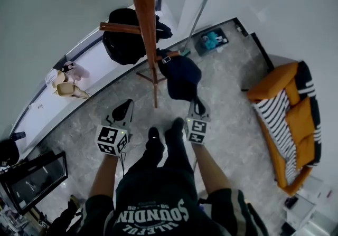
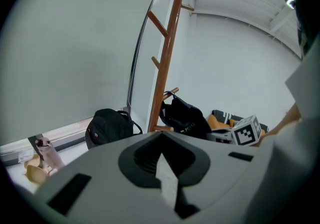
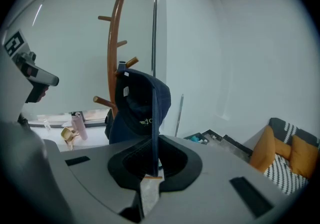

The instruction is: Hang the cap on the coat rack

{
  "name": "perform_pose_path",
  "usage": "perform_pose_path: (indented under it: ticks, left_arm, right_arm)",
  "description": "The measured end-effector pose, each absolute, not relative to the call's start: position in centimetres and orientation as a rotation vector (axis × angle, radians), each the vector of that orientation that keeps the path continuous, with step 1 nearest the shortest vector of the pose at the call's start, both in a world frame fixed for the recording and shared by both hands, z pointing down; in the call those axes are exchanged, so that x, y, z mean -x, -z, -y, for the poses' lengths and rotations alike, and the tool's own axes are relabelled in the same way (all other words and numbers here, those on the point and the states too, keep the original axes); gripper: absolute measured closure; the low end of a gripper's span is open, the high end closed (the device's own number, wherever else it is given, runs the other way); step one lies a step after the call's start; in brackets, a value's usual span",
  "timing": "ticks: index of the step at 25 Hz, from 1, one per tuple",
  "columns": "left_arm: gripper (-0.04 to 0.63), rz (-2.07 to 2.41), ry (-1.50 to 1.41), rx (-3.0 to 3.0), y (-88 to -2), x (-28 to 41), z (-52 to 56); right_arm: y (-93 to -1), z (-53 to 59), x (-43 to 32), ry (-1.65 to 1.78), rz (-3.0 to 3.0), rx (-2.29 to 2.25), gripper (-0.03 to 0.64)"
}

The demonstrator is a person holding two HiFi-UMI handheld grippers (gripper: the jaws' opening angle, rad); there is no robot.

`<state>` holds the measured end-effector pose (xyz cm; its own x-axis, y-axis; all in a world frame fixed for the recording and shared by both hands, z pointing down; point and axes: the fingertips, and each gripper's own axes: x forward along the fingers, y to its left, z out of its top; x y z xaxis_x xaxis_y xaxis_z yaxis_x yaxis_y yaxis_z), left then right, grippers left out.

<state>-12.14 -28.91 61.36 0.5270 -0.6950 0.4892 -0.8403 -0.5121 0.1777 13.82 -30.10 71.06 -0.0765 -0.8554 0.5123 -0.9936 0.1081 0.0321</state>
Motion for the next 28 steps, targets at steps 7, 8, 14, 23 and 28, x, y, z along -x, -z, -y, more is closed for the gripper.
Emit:
perform_pose_path:
  ticks: [7, 8, 14, 23, 28]
  left_arm:
    - [0.595, 1.288, -0.495, -2.367, -61.2, 12.7, 28.0]
    - [0.595, 1.293, -0.494, -2.366, -61.1, 12.9, 27.9]
    - [0.595, 1.324, -0.479, -2.358, -60.6, 14.0, 27.1]
    - [0.595, 1.325, -0.475, -2.367, -60.4, 14.0, 26.0]
    - [0.595, 1.319, -0.455, -2.387, -59.8, 13.4, 26.1]
  right_arm:
    - [-74.7, 28.7, -11.2, -0.508, 2.006, -1.693, 0.601]
    - [-75.1, 28.6, -10.7, -0.520, 2.012, -1.674, 0.601]
    - [-77.1, 28.6, -8.3, -0.645, 2.005, -1.589, 0.588]
    - [-77.9, 27.2, -8.1, -0.689, 2.009, -1.558, 0.532]
    - [-73.7, 27.8, -7.2, -0.624, 2.108, -1.573, 0.559]
